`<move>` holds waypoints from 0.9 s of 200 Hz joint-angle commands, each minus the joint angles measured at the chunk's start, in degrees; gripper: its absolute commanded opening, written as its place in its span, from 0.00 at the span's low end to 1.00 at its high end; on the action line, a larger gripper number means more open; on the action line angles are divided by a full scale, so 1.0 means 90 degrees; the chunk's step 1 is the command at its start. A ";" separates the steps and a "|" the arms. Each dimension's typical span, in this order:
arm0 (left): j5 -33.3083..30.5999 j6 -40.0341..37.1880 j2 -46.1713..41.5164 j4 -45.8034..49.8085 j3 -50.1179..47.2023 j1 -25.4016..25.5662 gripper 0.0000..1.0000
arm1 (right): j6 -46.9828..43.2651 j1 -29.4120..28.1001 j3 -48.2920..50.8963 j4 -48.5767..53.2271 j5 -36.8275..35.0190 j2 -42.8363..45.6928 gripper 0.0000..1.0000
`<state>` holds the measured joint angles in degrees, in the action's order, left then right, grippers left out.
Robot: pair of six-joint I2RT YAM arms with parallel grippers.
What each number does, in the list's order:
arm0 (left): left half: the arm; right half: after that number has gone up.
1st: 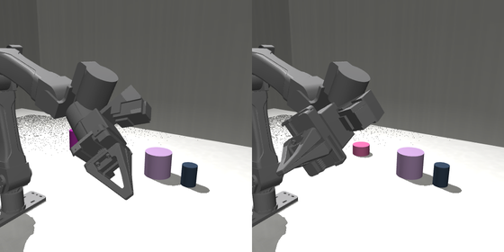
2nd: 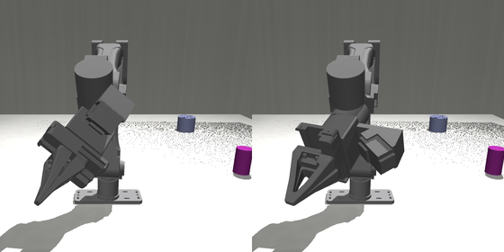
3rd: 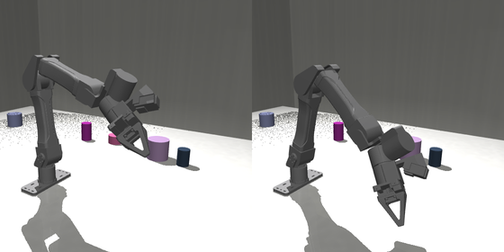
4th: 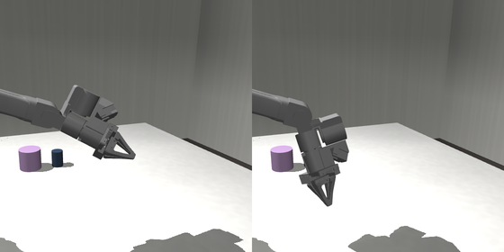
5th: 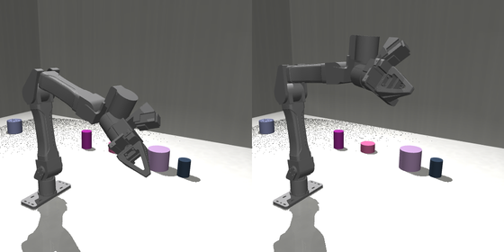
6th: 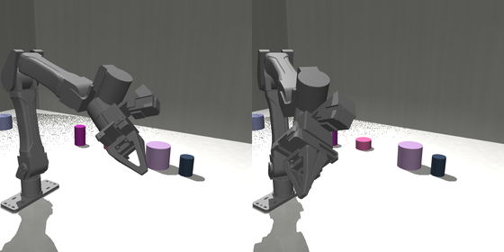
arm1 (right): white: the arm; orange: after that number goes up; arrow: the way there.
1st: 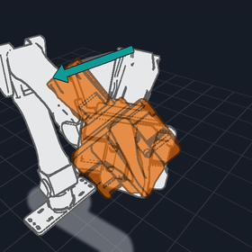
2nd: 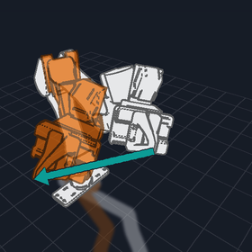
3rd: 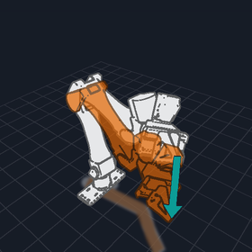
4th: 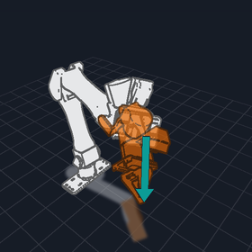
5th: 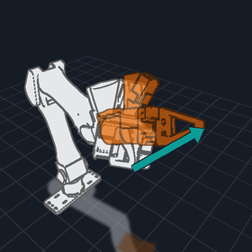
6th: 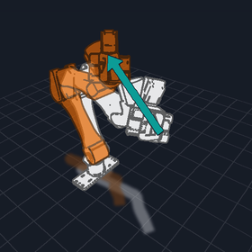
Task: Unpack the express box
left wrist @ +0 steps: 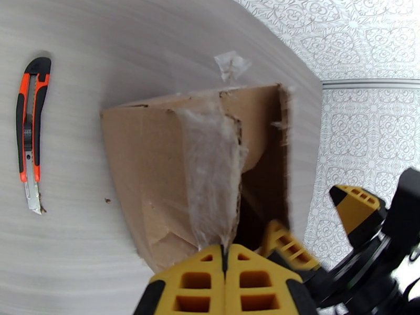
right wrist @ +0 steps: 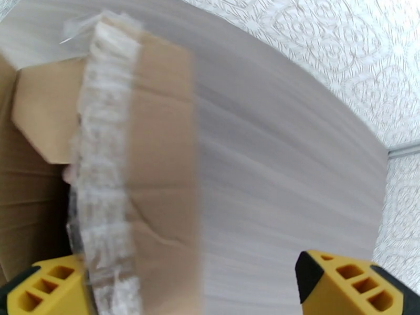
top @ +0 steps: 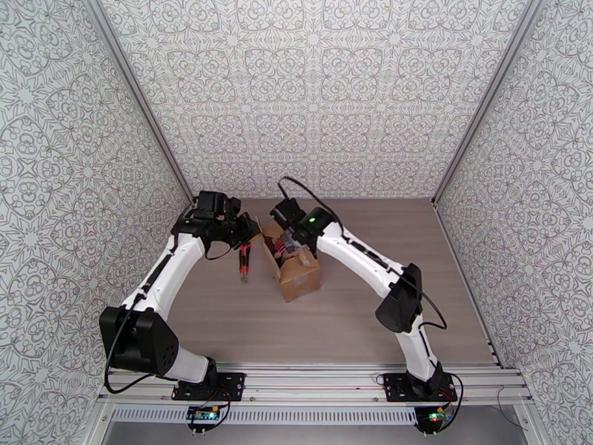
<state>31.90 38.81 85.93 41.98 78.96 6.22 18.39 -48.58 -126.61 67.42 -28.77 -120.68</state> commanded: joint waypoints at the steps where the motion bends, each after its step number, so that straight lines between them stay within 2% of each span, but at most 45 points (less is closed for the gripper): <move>1: 0.0176 -0.0224 -0.0154 0.0084 -0.0048 -0.0123 0.00 | 0.0307 0.0085 0.0063 -0.0030 0.0429 0.0321 0.93; 21: 0.0194 -0.0275 -0.0133 0.0072 -0.0064 -0.0142 0.00 | 0.0358 0.0201 0.0213 -0.0134 0.0836 0.0381 0.88; 56: 0.0230 -0.0421 -0.0095 0.0067 -0.0111 -0.0138 0.00 | 0.0528 0.0527 0.0546 -0.0332 0.2004 0.0374 0.76; 112: 0.0446 -0.0724 -0.0104 -0.0198 -0.0384 -0.0251 0.00 | 0.1030 0.0997 0.2049 -0.1584 0.3576 0.0998 0.53; 135: 0.0659 -0.0826 -0.0104 -0.0340 -0.0457 -0.0333 0.00 | 0.1347 0.1237 0.2731 -0.2319 0.4182 0.1371 0.47; 180: 0.0823 -0.0998 -0.0037 -0.0429 -0.0524 -0.0369 0.00 | 0.1561 0.1520 0.3553 -0.3351 0.5278 0.1709 0.45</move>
<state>38.04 32.32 85.91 38.68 75.55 3.90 29.87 -36.49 -97.86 44.25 11.18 -107.57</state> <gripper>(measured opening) 0.053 0.472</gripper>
